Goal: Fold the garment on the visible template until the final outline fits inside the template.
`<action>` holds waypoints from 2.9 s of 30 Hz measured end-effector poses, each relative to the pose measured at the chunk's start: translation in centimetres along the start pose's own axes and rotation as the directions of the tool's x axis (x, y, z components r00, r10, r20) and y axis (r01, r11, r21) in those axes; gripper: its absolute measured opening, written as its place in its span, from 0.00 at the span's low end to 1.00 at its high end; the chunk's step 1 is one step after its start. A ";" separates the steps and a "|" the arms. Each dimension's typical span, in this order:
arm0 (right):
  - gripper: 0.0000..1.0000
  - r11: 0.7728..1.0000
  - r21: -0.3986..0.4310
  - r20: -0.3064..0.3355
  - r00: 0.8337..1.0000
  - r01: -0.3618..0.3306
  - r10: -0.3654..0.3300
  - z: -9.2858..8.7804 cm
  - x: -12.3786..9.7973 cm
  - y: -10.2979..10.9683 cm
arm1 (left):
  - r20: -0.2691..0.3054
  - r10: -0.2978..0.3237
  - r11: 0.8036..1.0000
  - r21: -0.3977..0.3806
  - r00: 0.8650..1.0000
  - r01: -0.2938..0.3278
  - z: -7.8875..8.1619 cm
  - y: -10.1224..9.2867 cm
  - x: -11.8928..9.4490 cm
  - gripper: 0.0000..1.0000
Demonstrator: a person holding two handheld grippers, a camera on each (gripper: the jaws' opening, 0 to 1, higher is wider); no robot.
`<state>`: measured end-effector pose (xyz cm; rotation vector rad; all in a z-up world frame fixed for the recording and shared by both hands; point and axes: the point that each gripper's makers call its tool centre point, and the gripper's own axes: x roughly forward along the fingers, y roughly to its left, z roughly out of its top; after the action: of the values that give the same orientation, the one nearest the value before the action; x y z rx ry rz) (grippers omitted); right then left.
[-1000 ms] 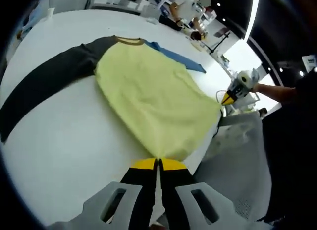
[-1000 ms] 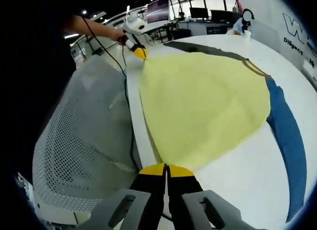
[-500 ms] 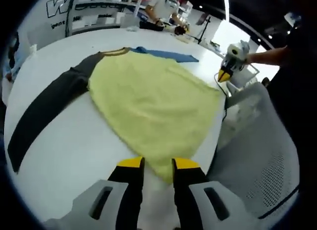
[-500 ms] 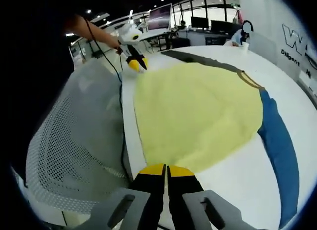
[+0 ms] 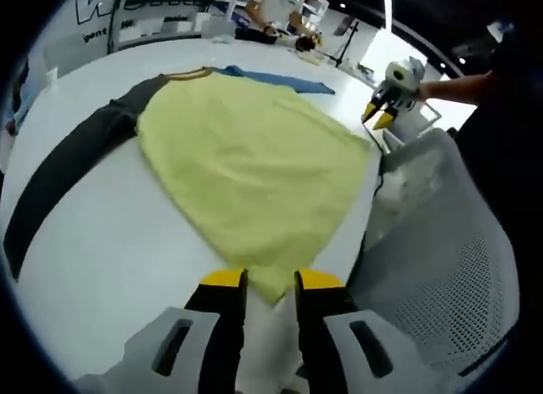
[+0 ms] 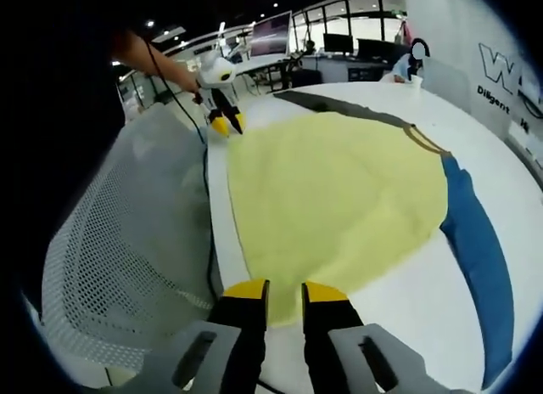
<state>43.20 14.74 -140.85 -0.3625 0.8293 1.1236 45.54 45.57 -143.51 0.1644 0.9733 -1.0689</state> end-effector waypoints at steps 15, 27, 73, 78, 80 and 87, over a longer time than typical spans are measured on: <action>0.09 0.999 0.035 -0.070 0.997 -0.033 0.036 -2.8 2.2 1.5 | -0.018 -0.024 0.999 -0.040 1.000 0.024 -0.4 -0.4 0.1 0.21; 0.10 0.998 0.064 -0.057 0.998 -0.018 0.022 -3.2 1.8 1.7 | 0.028 -0.011 0.999 -0.044 1.000 0.012 0.4 0.2 -0.4 0.22; 0.83 0.968 0.109 0.254 0.936 0.225 -0.246 6.8 -3.5 -4.3 | 0.282 0.515 0.857 -0.137 0.810 -0.497 6.2 14.1 -7.5 0.64; 0.81 0.967 0.106 0.239 0.938 0.232 -0.251 6.2 -3.7 -4.2 | 0.274 0.583 0.812 -0.229 0.765 -0.537 5.7 16.6 -9.1 0.63; 0.81 0.967 0.108 0.238 0.938 0.232 -0.251 6.2 -3.7 -4.1 | 0.270 0.602 0.797 -0.250 0.751 -0.550 5.5 17.4 -9.7 0.63; 0.81 0.964 0.104 0.242 0.934 0.244 -0.262 6.4 -4.0 -4.2 | 0.254 0.643 0.763 -0.292 0.722 -0.577 4.9 19.0 -11.0 0.63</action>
<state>48.81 14.49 -134.28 -0.2500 0.5755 0.8745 62.15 59.89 -138.56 0.1228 0.6219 -0.3559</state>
